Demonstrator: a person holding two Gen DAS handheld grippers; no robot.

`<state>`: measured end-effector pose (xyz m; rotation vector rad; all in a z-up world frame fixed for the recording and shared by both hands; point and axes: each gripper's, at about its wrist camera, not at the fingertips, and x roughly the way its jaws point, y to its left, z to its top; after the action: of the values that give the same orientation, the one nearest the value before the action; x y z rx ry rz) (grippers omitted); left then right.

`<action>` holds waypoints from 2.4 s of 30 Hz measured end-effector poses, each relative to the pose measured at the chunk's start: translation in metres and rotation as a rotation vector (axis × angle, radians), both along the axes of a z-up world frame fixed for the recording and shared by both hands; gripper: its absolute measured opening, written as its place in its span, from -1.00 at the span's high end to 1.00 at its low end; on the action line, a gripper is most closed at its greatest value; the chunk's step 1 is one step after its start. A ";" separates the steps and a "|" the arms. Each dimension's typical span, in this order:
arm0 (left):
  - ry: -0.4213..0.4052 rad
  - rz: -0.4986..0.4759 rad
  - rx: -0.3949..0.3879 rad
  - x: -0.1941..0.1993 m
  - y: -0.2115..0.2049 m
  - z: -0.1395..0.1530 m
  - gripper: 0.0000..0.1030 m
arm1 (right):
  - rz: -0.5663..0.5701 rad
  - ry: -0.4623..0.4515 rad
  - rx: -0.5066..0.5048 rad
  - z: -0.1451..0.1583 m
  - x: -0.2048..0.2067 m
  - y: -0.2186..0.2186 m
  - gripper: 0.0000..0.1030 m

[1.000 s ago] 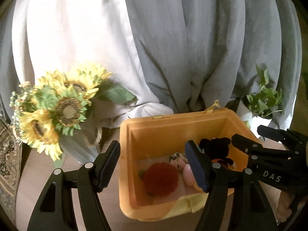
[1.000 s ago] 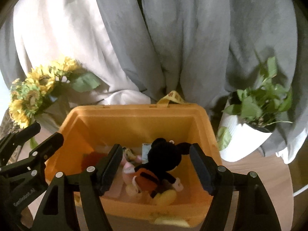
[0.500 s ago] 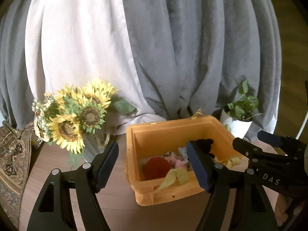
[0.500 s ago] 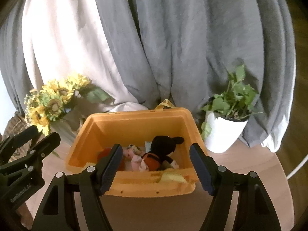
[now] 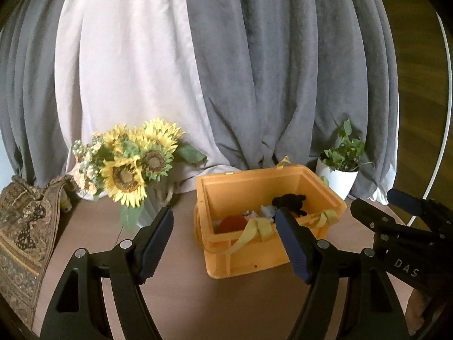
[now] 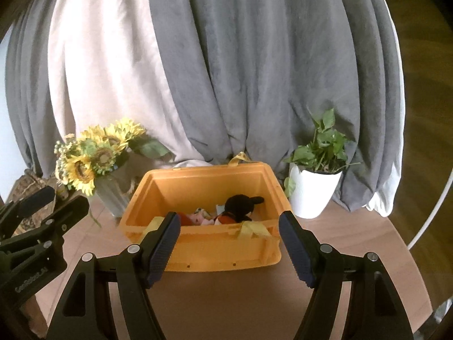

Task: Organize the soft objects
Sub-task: 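Withdraw both tools from the crate and lower the right tool toward the green frog plush, then close the right tool on the green frog plush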

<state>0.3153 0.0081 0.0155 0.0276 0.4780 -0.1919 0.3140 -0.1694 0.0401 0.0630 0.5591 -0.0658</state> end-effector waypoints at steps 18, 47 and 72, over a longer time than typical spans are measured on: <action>0.025 0.089 -0.026 -0.093 0.016 -0.013 -0.45 | 0.059 -0.028 0.004 -0.001 -0.081 0.018 -0.42; 0.164 0.134 0.040 -0.186 0.019 -0.083 -0.46 | 0.144 0.148 0.043 -0.078 -0.171 0.026 -0.42; 0.394 0.167 0.072 -0.164 0.029 -0.179 -0.46 | 0.227 0.305 0.013 -0.168 -0.152 0.048 -0.42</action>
<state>0.1508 0.0367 -0.1632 0.0201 0.8768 -0.0144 0.1621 -0.1213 -0.1280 0.0016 0.8680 0.1517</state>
